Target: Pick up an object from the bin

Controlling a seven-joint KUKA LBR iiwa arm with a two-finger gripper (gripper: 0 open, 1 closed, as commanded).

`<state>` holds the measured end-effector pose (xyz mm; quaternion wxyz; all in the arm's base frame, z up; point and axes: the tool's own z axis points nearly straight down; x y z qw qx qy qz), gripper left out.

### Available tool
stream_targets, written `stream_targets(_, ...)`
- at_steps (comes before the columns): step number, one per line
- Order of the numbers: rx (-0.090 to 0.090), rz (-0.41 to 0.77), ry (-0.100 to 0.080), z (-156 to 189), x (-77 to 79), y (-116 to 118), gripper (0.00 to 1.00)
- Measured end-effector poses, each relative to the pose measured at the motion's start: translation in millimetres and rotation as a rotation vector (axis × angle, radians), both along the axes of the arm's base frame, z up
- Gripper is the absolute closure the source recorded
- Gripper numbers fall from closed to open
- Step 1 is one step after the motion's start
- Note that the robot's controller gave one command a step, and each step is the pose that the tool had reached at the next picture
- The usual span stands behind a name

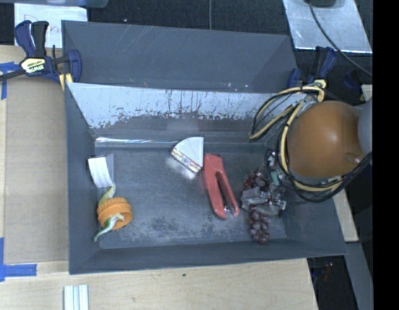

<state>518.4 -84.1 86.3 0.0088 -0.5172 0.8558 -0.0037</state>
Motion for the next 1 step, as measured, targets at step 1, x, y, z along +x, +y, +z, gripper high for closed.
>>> stream_targets(1,0.003,0.001,0.012,28.4,-2.9,1.0,1.0)
